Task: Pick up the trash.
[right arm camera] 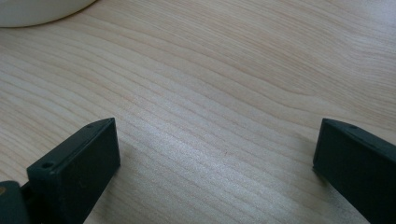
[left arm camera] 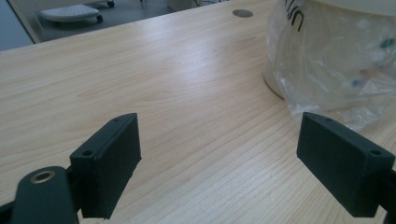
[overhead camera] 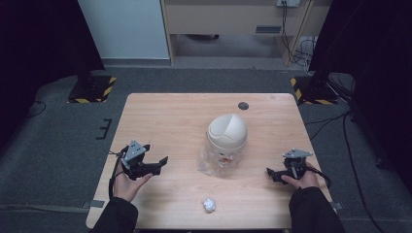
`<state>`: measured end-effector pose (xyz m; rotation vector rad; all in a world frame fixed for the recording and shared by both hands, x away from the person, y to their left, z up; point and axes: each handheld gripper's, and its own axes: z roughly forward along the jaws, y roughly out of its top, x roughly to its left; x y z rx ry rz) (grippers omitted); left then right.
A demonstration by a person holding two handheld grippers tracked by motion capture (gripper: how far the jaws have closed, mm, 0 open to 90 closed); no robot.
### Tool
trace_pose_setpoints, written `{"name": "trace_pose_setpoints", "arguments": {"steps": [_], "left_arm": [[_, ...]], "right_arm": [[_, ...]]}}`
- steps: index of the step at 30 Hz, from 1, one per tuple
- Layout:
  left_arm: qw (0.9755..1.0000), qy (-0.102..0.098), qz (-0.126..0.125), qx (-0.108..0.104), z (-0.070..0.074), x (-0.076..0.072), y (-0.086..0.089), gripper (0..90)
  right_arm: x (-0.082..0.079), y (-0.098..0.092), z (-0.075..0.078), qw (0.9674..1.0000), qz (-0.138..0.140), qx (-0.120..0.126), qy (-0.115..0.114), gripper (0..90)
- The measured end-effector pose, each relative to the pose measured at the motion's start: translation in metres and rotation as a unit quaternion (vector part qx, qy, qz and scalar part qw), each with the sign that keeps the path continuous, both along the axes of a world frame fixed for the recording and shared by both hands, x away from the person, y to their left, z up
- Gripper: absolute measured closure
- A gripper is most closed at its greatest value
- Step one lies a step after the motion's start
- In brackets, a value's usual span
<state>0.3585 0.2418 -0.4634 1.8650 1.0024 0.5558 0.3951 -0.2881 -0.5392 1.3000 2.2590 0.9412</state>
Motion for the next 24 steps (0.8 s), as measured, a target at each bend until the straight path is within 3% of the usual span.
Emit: {"name": "trace_pose_setpoints", "arguments": {"steps": [15, 24], "left_arm": [[0.9985, -0.034, -0.038, -0.019, 0.02, -0.006, -0.019, 14.0], [0.997, -0.045, -0.063, -0.007, 0.028, -0.008, -0.031, 14.6]], "right_arm": [[0.0, 0.0, 0.0, 1.0, 0.0, 0.0, 0.0, 0.8], [0.0, 0.0, 0.0, 1.0, 0.0, 0.0, 0.0, 0.8]]}}
